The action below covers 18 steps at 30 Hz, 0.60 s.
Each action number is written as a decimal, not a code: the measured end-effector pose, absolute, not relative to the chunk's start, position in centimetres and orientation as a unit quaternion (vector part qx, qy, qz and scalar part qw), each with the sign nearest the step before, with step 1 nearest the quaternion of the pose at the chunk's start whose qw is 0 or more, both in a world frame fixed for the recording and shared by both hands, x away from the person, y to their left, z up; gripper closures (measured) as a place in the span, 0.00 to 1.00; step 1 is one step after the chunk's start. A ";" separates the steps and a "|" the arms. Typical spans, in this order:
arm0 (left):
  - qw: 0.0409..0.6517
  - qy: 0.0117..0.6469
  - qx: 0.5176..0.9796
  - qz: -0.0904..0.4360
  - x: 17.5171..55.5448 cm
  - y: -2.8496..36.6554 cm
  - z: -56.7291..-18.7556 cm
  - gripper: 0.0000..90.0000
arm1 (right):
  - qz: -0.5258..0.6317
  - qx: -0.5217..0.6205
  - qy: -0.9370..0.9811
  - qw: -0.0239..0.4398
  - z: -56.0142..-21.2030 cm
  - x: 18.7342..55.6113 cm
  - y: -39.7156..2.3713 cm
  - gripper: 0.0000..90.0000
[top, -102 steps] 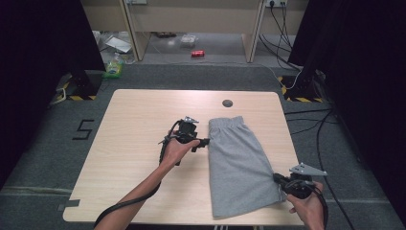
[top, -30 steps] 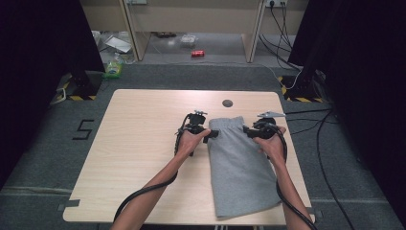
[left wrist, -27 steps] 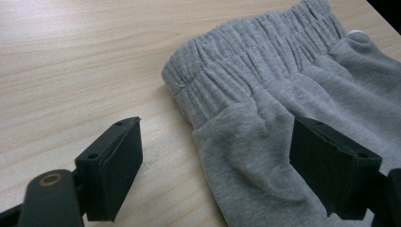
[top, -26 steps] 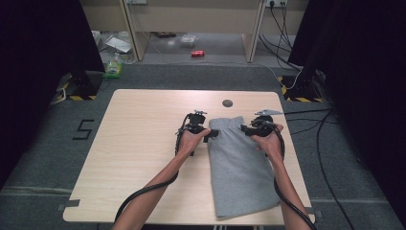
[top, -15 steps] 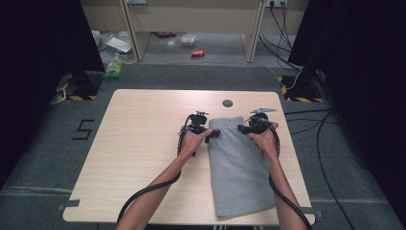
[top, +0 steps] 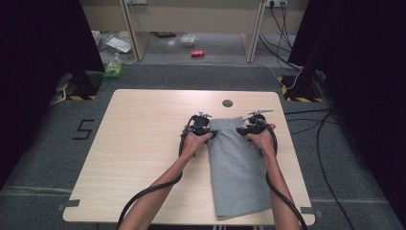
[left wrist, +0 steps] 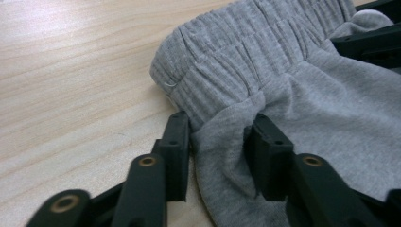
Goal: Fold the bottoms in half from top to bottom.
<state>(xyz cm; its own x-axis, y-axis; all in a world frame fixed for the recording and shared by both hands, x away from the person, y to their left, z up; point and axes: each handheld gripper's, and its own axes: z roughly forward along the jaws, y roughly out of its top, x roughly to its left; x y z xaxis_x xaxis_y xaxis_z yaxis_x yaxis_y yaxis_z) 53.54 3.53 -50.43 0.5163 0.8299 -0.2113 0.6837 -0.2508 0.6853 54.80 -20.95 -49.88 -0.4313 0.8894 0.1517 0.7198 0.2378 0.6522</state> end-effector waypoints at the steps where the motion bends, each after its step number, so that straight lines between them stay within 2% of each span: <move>1: 0.378 0.481 0.785 0.097 53.5 3.5 -50.5 0.73 | 0.336 0.518 0.776 0.127 -50.0 54.9 -21.0 0.51; 5: 0.376 0.475 0.789 0.102 53.4 3.4 -50.5 0.77 | 0.331 0.518 0.779 0.122 -49.8 55.2 -21.0 0.53; 12: 0.378 0.467 0.792 0.108 53.3 3.4 -50.4 0.81 | 0.338 0.521 0.778 0.100 -49.8 55.2 -21.0 0.82; 14: 0.380 0.465 0.792 0.110 53.3 3.4 -50.4 0.83 | 0.347 0.525 0.771 0.093 -50.0 55.1 -21.2 0.88; 18: 0.384 0.460 0.793 0.113 53.2 3.3 -50.1 0.86 | 0.360 0.529 0.764 0.088 -50.0 54.8 -21.4 0.92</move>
<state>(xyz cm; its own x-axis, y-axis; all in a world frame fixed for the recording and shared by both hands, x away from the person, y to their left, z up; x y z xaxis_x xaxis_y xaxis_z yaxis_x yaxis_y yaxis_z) 53.18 3.34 -50.12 0.5522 0.8155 -0.1734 0.6420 -0.2832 0.7124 54.85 -21.42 -50.04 -0.4257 0.8710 0.2452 0.7438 0.1825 0.6430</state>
